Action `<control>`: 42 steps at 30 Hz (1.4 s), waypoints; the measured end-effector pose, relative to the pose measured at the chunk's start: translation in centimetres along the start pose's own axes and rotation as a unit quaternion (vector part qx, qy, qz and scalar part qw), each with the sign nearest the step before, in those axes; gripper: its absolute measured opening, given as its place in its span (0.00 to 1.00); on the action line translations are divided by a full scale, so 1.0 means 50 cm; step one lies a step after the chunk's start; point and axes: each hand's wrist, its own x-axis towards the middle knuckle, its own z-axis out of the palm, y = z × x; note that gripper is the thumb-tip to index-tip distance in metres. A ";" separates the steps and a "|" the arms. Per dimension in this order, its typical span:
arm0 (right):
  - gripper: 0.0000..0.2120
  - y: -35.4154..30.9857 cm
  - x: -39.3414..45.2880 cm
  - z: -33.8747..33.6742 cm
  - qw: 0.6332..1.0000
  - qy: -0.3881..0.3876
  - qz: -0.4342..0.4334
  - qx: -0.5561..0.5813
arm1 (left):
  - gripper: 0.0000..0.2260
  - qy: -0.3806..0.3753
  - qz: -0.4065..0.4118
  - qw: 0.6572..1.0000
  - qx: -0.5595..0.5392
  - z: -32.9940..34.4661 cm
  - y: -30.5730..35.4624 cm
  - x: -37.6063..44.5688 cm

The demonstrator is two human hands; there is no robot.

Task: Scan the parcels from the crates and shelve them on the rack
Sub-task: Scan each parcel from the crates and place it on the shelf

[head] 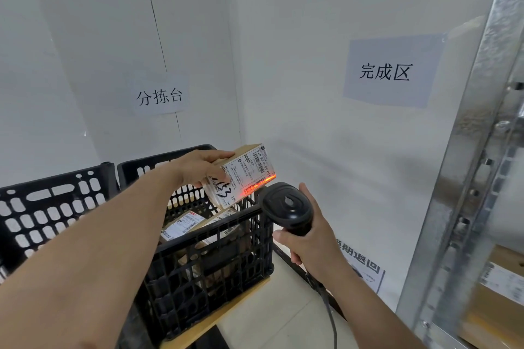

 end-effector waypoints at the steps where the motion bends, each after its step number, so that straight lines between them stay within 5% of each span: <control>1: 0.46 -0.002 -0.001 0.000 1.000 0.001 0.000 0.002 | 0.32 -0.002 -0.001 1.000 0.000 -0.001 -0.003 0.002; 12: 0.46 -0.015 -0.018 0.004 1.000 0.021 0.003 0.009 | 0.29 -0.011 0.006 1.000 -0.013 0.006 -0.002 0.001; 22: 0.44 -0.061 -0.010 0.020 0.989 0.078 -0.037 0.124 | 0.56 0.108 0.068 0.956 -0.264 0.140 -0.031 0.009; 28: 0.42 -0.083 -0.011 0.027 0.987 0.074 -0.055 0.135 | 0.52 0.144 0.073 0.931 -0.328 0.186 -0.047 0.016; 42: 0.43 -0.084 -0.004 0.032 0.990 0.065 -0.058 0.114 | 0.52 0.129 0.066 0.937 -0.317 0.182 -0.061 0.029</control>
